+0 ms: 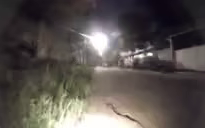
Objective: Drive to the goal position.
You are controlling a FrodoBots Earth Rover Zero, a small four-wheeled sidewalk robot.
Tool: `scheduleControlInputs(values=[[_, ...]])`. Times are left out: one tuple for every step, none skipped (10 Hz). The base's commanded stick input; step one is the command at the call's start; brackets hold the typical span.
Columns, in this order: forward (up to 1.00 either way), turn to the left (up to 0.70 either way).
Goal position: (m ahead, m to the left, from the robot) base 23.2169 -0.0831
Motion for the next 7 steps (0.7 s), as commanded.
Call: scheduleControlInputs(values=[[0.70,-0.35],[0.70,-0.02],[0.70,0.00],[0.70,-0.05],[0.70,-0.18],[0.70,-0.31],[0.70,-0.35]])
